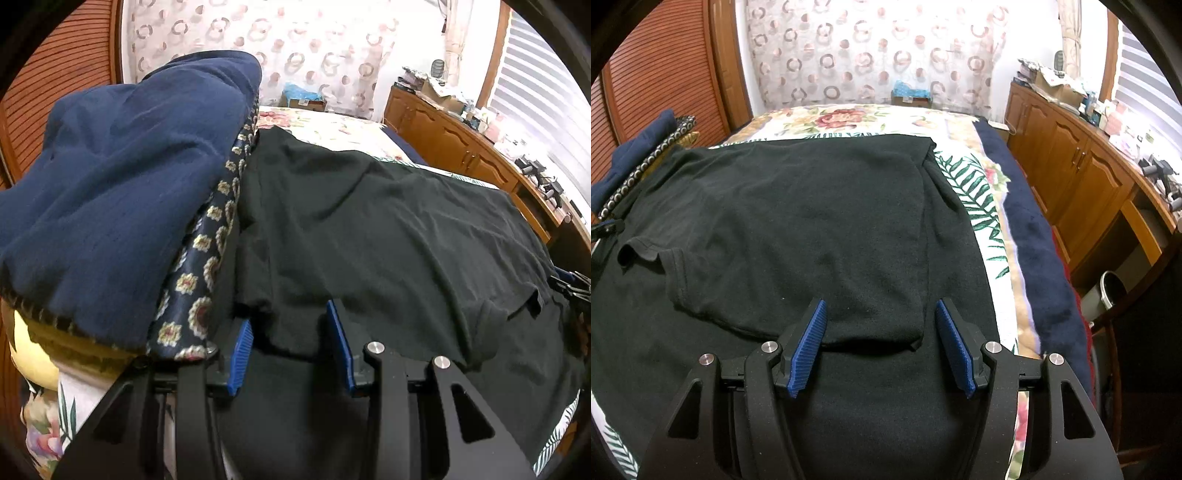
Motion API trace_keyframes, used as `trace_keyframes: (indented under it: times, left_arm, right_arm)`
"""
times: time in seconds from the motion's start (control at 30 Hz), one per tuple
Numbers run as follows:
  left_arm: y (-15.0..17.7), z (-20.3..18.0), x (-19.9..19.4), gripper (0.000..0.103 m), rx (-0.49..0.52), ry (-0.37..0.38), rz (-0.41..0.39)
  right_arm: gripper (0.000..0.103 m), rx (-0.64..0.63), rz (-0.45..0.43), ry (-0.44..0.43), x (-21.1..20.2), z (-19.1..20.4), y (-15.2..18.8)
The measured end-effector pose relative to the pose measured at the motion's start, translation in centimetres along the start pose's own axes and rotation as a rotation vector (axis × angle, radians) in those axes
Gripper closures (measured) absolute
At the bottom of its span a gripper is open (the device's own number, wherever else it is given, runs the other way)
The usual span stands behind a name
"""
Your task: Fold small clothes
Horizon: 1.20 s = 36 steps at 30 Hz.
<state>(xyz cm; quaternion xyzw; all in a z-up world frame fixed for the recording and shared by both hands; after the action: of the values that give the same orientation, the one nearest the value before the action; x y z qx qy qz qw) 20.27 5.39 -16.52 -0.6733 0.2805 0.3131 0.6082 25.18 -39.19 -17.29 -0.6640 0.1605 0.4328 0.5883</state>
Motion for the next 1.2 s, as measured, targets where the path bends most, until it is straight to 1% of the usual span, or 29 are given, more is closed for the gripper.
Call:
trace_keyframes:
  times: [0.07, 0.1, 0.13, 0.17, 0.2, 0.23, 0.4, 0.43, 0.47, 0.5, 0.53, 0.57, 0.6, 0.63, 0.7, 0.73, 0.93, 1.03, 1.2]
  left_arm:
    - [-0.2, -0.1, -0.1, 0.066, 0.0, 0.001, -0.013]
    - [-0.2, -0.2, -0.2, 0.073, 0.004, 0.001, -0.02]
    - [-0.3, -0.3, -0.3, 0.085, 0.009, 0.002, -0.031]
    - [-0.4, -0.4, -0.4, 0.087, 0.014, 0.003, -0.042]
    - [-0.5, -0.4, -0.6, 0.097, 0.017, 0.003, -0.052]
    - [-0.6, -0.4, -1.0, 0.099, 0.021, 0.012, -0.067]
    - [-1.5, -0.2, -2.6, 0.102, 0.021, 0.017, -0.127]
    - [-1.7, -0.2, -3.0, 0.102, 0.024, 0.023, -0.141]
    - [-1.9, -0.3, -3.3, 0.102, 0.023, 0.024, -0.152]
    - [-2.2, -0.3, -3.6, 0.103, 0.021, 0.029, -0.162]
    - [-2.4, -0.4, -4.1, 0.103, 0.022, 0.036, -0.177]
    - [-2.5, -0.4, -4.5, 0.103, 0.019, 0.041, -0.189]
    - [-2.6, -0.5, -4.8, 0.103, 0.015, 0.046, -0.198]
    - [-2.8, -0.6, -5.4, 0.103, 0.013, 0.054, -0.21]
    - [-3.0, -0.6, -6.6, 0.103, 0.002, 0.07, -0.236]
    - [-3.2, -0.7, -7.2, 0.103, -0.001, 0.078, -0.245]
    - [-3.0, -0.1, -11.7, 0.103, -0.02, 0.113, -0.319]
    - [-2.1, 0.7, -13.6, 0.103, -0.039, 0.129, -0.332]
    - [0.9, 1.6, -15.6, 0.103, -0.05, 0.138, -0.324]
  right_arm:
    - [0.04, -0.001, 0.0, 0.001, 0.0, -0.1, 0.0]
    - [0.04, 0.0, 0.0, 0.0, 0.0, 0.0, 0.0]
    - [0.04, 0.001, 0.0, -0.001, 0.0, 0.0, 0.0]
    - [0.04, 0.0, 0.0, 0.0, 0.0, 0.0, 0.0]
    - [0.04, 0.0, 0.0, 0.0, 0.0, 0.0, 0.0]
    - [0.04, 0.0, -0.001, 0.001, 0.0, 0.0, 0.0]
    - [0.041, 0.001, 0.005, -0.001, 0.0, -0.1, -0.1]
    - [0.044, -0.003, 0.012, 0.0, 0.0, 0.0, -0.1]
    - [0.052, -0.015, 0.022, -0.009, 0.0, 0.1, -0.3]
    - [0.067, -0.026, 0.021, -0.015, -0.1, 0.1, -0.7]
    - [0.079, -0.026, 0.017, -0.015, -0.2, 0.1, -1.0]
    - [0.084, -0.023, 0.016, -0.025, -0.2, 0.1, -1.2]
    - [0.092, -0.022, 0.019, -0.046, -0.2, 0.2, -1.5]
    - [0.094, -0.026, 0.016, -0.057, -0.2, 0.3, -1.7]
    - [0.095, -0.041, 0.0, -0.075, -0.6, 0.7, -2.1]
    - [0.096, -0.043, -0.023, -0.082, -1.1, 0.9, -2.4]
    - [0.097, -0.037, -0.155, -0.1, -6.0, 1.4, -4.2]
    - [0.097, -0.044, -0.191, -0.111, -8.4, 1.9, -4.5]
    - [0.097, -0.044, -0.225, -0.147, -12.5, 2.5, -3.6]
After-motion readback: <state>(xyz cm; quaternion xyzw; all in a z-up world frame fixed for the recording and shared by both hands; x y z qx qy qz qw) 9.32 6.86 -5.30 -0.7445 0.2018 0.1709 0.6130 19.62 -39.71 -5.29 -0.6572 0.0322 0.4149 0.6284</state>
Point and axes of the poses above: each gripper's, at about its wrist camera, not at the fingertips, and x roughly the way its jaws point, z to its left, y to its underside, the point moved 8 cm from there along x, roughly the way its jaws point, and after that the axes turned 7 degrees about -y, right-handed, at the moved point
